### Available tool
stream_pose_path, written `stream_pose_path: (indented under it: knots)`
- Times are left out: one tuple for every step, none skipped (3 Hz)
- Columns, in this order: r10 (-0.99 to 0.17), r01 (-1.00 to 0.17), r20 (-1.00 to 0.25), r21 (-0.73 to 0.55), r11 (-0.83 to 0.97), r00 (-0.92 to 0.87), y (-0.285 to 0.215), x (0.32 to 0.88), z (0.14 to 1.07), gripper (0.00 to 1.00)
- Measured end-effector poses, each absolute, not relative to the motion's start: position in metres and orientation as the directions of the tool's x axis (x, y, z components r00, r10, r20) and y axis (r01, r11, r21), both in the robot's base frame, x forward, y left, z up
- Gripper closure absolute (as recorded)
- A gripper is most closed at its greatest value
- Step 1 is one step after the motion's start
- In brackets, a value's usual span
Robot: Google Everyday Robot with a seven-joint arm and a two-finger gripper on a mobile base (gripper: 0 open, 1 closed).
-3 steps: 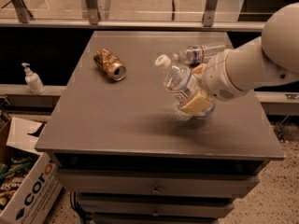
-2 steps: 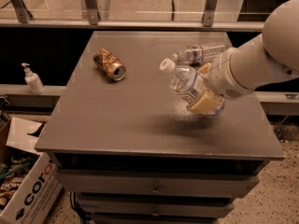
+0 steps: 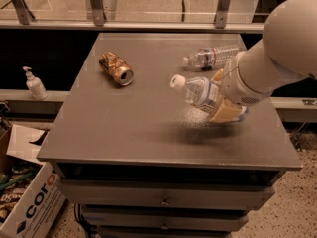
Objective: Knock blue plastic bottle over
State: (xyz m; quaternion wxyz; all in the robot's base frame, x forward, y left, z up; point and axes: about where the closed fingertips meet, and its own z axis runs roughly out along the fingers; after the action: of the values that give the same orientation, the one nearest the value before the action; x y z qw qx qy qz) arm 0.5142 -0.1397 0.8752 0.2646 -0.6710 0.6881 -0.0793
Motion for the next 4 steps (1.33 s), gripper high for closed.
stream_pose_path:
  knots:
    - [-0.982, -0.877, -0.141, -0.479, -0.046, 0.129, -0.133, 0.511, 0.874, 1.00]
    - [-0.974, -0.860, -0.041, -0.478, -0.178, 0.224, -0.124, 0.505, 0.872, 1.00]
    - [-0.951, -0.837, 0.041, -0.464, -0.289, 0.306, -0.113, 0.498, 0.869, 1.00]
    - [-0.921, -0.816, 0.090, -0.438, -0.379, 0.379, -0.100, 0.493, 0.862, 1.00]
